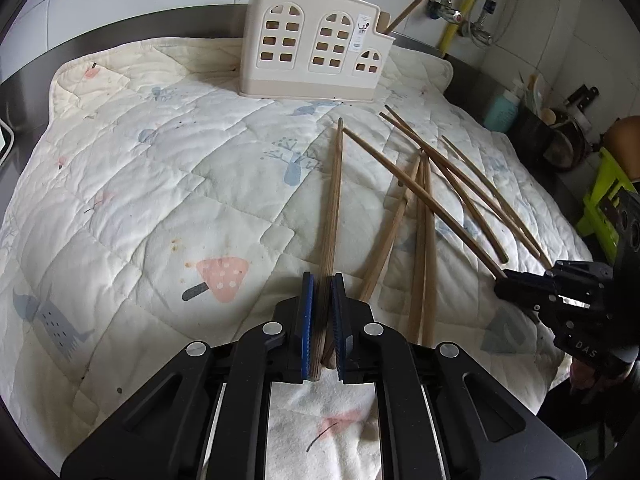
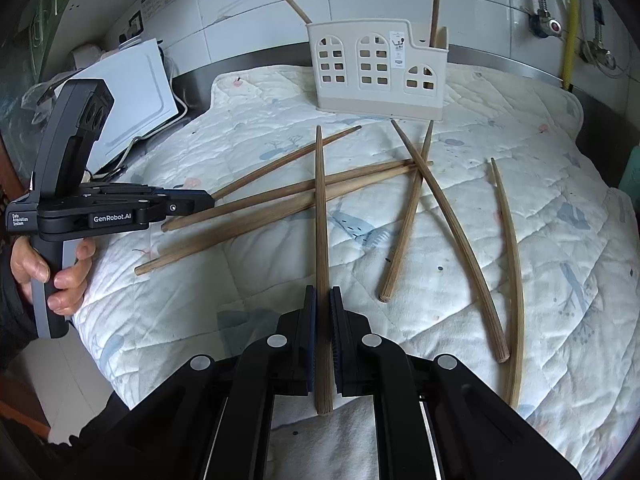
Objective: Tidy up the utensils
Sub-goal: 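Close the left gripper on a chopstick while the right gripper grasps another, then lift both held chopsticks and carry them above the holder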
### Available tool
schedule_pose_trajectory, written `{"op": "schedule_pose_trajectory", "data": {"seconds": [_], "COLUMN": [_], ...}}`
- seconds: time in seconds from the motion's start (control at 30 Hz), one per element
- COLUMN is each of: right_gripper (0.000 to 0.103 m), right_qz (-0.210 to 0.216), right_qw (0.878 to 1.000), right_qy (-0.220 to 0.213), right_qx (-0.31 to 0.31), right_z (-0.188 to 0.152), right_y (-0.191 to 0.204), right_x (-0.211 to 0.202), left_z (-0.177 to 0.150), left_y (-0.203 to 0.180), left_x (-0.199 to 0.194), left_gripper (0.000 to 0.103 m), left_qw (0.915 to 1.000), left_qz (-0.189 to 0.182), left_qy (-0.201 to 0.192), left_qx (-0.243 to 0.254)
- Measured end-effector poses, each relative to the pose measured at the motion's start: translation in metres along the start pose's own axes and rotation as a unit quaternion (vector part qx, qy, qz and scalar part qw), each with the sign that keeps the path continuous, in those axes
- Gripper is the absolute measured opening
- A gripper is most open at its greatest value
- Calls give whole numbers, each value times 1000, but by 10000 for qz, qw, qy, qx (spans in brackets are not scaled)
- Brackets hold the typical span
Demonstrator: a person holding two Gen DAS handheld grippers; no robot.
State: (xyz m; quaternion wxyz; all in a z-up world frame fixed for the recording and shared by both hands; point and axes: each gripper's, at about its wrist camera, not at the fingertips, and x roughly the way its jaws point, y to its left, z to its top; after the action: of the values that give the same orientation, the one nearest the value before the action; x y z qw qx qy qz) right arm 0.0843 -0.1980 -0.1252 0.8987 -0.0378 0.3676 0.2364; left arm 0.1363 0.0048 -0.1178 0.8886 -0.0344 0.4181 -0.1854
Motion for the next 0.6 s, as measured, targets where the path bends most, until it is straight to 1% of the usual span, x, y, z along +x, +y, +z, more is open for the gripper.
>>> {"op": "schedule_pose_trajectory", "data": {"seconds": [0.1, 0.2, 0.27, 0.43, 0.6], "right_gripper": [7, 6, 6, 6, 6], "right_qz": [-44, -99, -141, -182, -143], "right_qw": [9999, 9995, 9990, 9963, 9929], "right_qy": [-95, -238, -373, -821, -1170], "right_qx": [-53, -155, -195, -199, -167], "right_z": [1, 4, 8, 28, 50], "right_y": [5, 11, 14, 13, 12], "right_x": [-6, -19, -31, -65, -86], "left_z": [1, 0, 2, 11, 14], "left_y": [0, -3, -5, -14, -18], "left_x": [-1, -5, -13, -39, -48], "left_gripper": [7, 6, 6, 6, 6], "left_qw": [10000, 9998, 9995, 9974, 9958], "left_qz": [24, 122, 95, 142, 133], "left_qy": [-33, -151, -289, -699, -899], "left_qx": [-9, 42, -8, 111, 92]}}
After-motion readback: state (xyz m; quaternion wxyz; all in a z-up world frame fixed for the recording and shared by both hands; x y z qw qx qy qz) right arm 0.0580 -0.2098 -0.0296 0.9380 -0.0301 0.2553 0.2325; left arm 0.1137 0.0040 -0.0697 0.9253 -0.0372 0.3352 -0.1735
